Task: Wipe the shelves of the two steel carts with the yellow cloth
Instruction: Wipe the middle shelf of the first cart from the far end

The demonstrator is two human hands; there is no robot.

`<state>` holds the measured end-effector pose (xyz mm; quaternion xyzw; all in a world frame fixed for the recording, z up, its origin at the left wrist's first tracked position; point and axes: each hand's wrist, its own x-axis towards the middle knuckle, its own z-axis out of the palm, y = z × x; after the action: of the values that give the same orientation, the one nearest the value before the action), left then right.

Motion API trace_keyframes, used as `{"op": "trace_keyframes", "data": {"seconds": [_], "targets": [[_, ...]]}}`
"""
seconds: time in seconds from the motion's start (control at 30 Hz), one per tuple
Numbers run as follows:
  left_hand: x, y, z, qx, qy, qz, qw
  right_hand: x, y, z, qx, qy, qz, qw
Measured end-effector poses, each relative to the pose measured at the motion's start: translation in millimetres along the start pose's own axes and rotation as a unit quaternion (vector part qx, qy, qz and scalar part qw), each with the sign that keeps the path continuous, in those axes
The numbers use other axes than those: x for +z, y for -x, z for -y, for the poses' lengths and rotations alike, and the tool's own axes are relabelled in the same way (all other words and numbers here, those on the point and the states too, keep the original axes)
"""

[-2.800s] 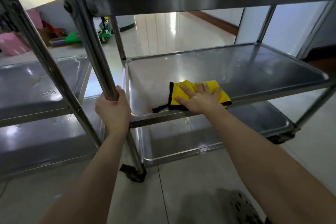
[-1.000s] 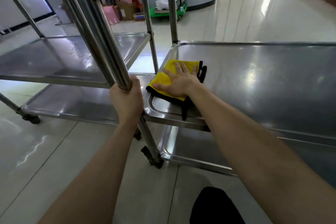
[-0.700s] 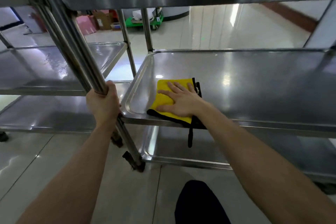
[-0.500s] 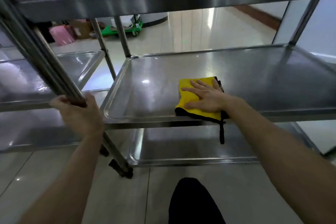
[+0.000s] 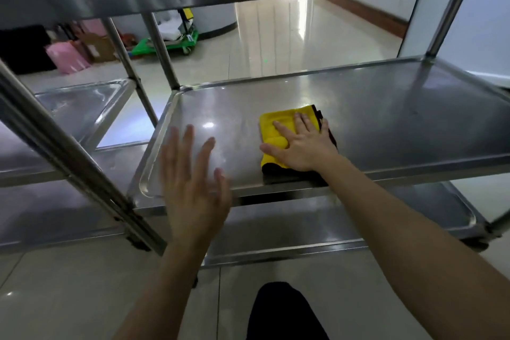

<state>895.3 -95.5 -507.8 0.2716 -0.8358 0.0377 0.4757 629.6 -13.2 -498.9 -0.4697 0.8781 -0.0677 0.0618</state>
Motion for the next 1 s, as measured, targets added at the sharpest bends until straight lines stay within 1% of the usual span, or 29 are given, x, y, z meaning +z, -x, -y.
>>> {"op": "trace_keyframes", "data": {"seconds": [0.03,0.1,0.13,0.17,0.2,0.23,0.37,0.43,0.5,0.6,0.67,0.77,0.83,0.9,1.0], "targets": [[10.1,-11.4,-4.5,0.007,0.009,0.075,0.997,1.0,-11.1,6.1,-0.004,0.003,-0.004,1.0],[27.1,-36.4,-2.4,-0.043,-0.028,0.245,0.968,2.0,-32.8,19.8,-0.012,0.005,-0.012,1.0],[35.5,-43.7,3.4,-0.068,-0.053,0.305,0.949,2.1,-43.1,26.6,-0.016,0.005,-0.016,1.0],[43.7,-46.4,12.1,-0.081,-0.067,0.342,0.934,2.0,-51.8,32.9,-0.02,0.006,-0.018,1.0],[49.0,-48.9,19.8,-0.093,-0.07,0.361,0.925,1.4,-58.9,38.6,-0.023,0.01,-0.02,0.999],[52.6,-50.5,25.9,-0.099,-0.07,0.362,0.924,0.7,-64.2,43.8,-0.026,0.014,-0.02,0.999],[55.5,-54.4,47.1,-0.1,-0.079,0.323,0.938,0.7,-61.8,62.6,-0.059,0.022,-0.014,0.998],[54.2,-56.0,52.4,-0.112,-0.077,0.332,0.933,2.4,-45.3,64.7,-0.083,0.012,0.001,0.996],[52.4,-56.2,54.3,-0.11,-0.08,0.335,0.932,1.9,-22.1,55.9,-0.099,-0.004,0.015,0.995],[49.1,-55.9,52.1,-0.116,-0.068,0.33,0.934,-4.5,17.3,18.7,-0.085,-0.022,0.023,0.996],[48.4,-53.9,51.2,-0.122,-0.066,0.335,0.932,-8.2,46.7,-15.1,-0.058,-0.029,-0.017,0.998],[48.1,-52.9,51.9,-0.124,-0.058,0.35,0.927,-12.4,84.4,-58.4,-0.013,-0.013,-0.12,0.993],[49.5,-51.7,54.1,-0.118,-0.059,0.354,0.926,-15.9,93.9,-69.6,0.0,0.006,-0.136,0.991],[50.5,-48.7,56.5,-0.118,-0.07,0.355,0.925,-16.2,93.3,-68.3,-0.004,0.019,-0.131,0.991],[48.1,-44.8,60.5,-0.127,-0.08,0.36,0.921,-11.0,87.3,-58.0,-0.014,0.01,-0.134,0.991]]}}
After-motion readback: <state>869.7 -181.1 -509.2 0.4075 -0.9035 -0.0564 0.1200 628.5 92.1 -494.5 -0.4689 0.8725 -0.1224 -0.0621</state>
